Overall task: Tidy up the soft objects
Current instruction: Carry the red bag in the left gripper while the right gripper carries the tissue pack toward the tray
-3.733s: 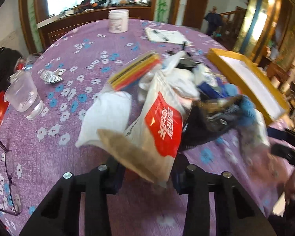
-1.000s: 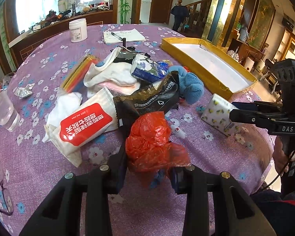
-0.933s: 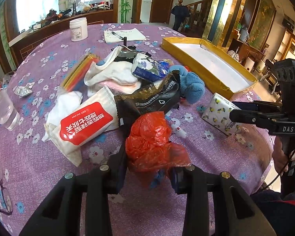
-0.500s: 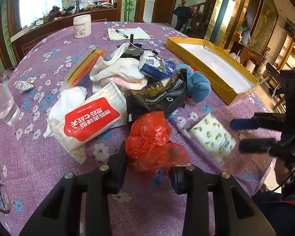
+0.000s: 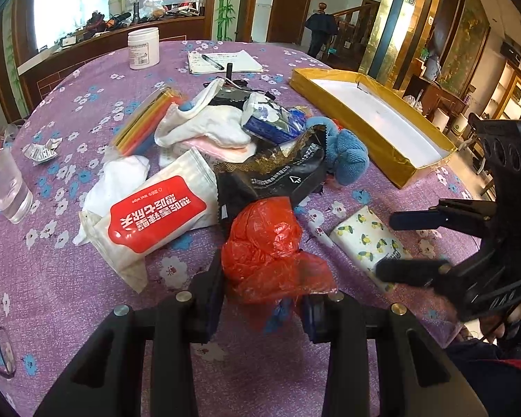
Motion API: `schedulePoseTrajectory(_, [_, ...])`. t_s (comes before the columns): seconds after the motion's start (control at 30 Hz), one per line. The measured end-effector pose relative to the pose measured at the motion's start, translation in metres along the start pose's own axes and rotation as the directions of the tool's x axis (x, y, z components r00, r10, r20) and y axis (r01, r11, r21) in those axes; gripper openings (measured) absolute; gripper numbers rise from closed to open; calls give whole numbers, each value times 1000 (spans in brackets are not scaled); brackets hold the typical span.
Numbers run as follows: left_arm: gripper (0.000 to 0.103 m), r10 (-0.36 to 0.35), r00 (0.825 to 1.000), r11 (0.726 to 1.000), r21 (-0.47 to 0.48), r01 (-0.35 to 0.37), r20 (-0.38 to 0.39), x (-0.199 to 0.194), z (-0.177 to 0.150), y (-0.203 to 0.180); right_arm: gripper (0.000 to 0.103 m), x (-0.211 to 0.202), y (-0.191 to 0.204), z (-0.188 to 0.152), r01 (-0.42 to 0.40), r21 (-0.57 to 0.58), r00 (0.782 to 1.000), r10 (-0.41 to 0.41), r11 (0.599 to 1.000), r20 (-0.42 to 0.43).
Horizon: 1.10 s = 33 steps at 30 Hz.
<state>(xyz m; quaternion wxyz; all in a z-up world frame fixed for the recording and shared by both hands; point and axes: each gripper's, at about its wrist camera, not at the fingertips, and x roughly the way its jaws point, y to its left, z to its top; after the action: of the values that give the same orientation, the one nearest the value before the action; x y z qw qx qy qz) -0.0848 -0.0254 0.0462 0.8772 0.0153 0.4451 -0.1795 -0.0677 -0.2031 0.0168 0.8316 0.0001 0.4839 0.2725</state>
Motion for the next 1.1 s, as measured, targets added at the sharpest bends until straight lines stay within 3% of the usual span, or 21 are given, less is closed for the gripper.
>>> schedulePoseTrajectory(0.03, [35,2,1000,1000,-1,-2,2,-1,0,0,80,2,3,-1,35,-13,999,-35,999,-2])
schedulePoseTrajectory(0.1, [35,4,1000,1000,-3,-4,4,-1,-1,0,56,6,6,-3,92,-38,996,-92,995,-3])
schedulePoseTrajectory(0.33, [35,10,1000,1000,-5,-10,8,-3,-1,0,54,-12,-19,-8,56,7,998,-56,998,17])
schedulePoseTrajectory(0.57, [35,7,1000,1000,6,-7,1,0,0,-9,59,-6,-16,-16,108,-37,994,-108,994,-10])
schedulePoseTrajectory(0.67, [35,8,1000,1000,10,-8,5,-2,2,-12,56,-6,-16,-17,102,-37,995,-101,994,9])
schedulePoseTrajectory(0.8, [35,-4,1000,1000,9,4,19,-6,10,-18,55,-30,-33,-8,33,23,995,-35,999,93])
schedulePoseTrajectory(1.1, [35,-70,994,997,48,67,82,-19,59,-60,55,-91,-78,19,33,142,962,-70,989,265])
